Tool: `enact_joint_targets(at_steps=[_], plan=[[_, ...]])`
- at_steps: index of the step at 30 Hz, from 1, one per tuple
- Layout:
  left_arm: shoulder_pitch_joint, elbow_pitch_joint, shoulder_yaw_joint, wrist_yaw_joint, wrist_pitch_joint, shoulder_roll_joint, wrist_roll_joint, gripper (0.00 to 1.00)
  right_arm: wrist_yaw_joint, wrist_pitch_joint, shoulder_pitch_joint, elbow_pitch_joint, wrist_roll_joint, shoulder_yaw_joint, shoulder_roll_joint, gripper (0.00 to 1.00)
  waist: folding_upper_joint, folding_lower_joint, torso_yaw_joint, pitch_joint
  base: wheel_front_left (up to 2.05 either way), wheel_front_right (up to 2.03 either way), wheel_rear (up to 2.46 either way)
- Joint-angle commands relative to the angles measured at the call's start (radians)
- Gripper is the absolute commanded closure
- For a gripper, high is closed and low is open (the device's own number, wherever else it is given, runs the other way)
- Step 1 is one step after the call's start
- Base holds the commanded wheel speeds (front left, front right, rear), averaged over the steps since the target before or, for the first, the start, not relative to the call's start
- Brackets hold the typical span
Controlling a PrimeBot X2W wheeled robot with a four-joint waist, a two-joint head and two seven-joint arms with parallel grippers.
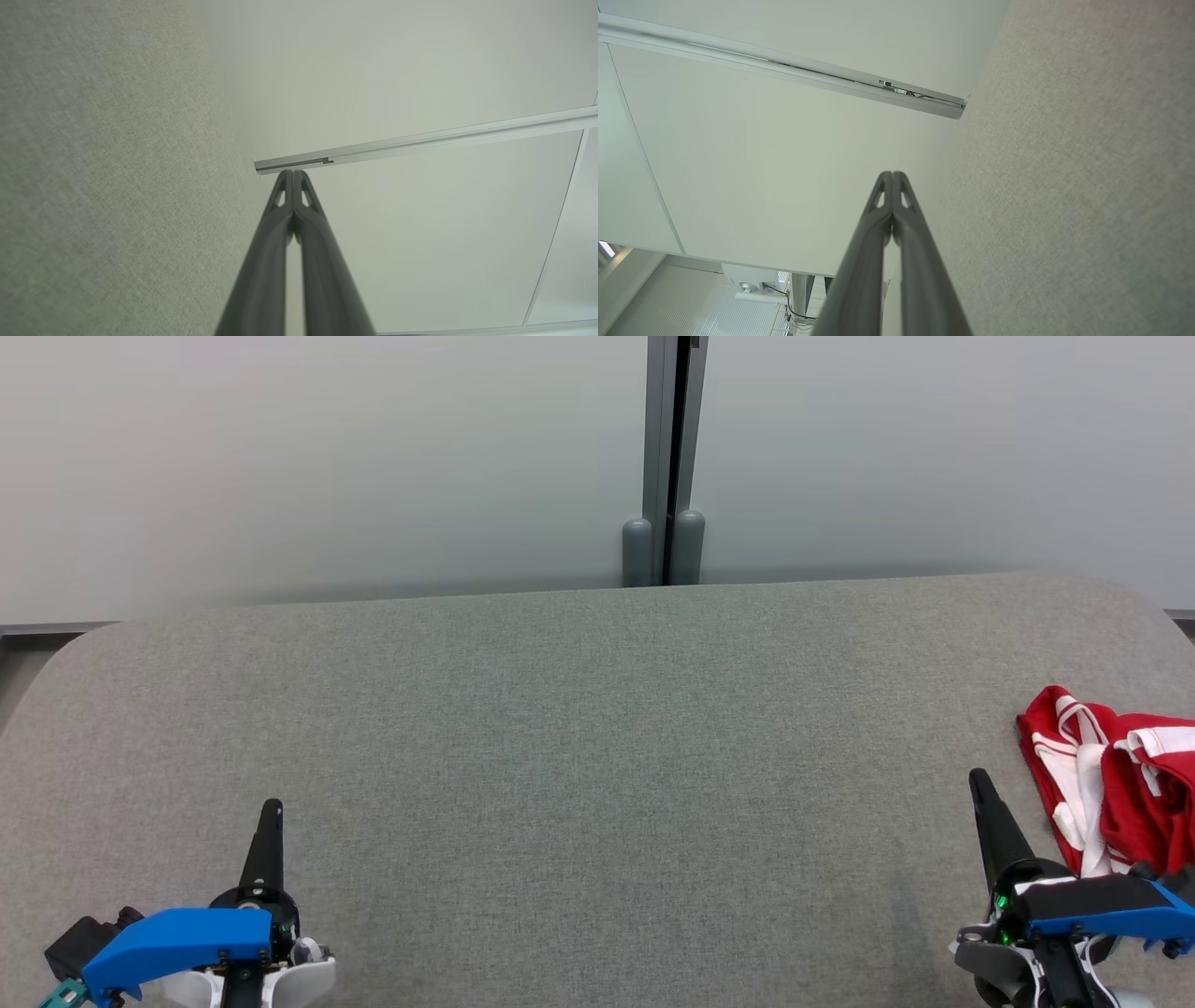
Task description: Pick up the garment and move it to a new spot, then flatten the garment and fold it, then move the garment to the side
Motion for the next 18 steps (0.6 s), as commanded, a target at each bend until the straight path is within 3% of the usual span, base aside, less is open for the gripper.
enact_joint_targets(at_steps=[1,18], plan=[[-0.018,-0.012,0.005,-0.007,0.008,0.001,-0.018,1.0,0.0,0.008,0.013,-0.015,0.024,-0.004,-0.007,1.0,-0.0001,0.0,0.0,0.0,0.0,0.0,0.0],[-0.028,-0.024,0.023,-0.024,0.039,0.001,-0.13,1.0,0.0,0.039,0.023,-0.04,0.147,-0.014,-0.008,1.0,-0.0001,0.0,0.004,0.002,0.0,0.0,0.0]])
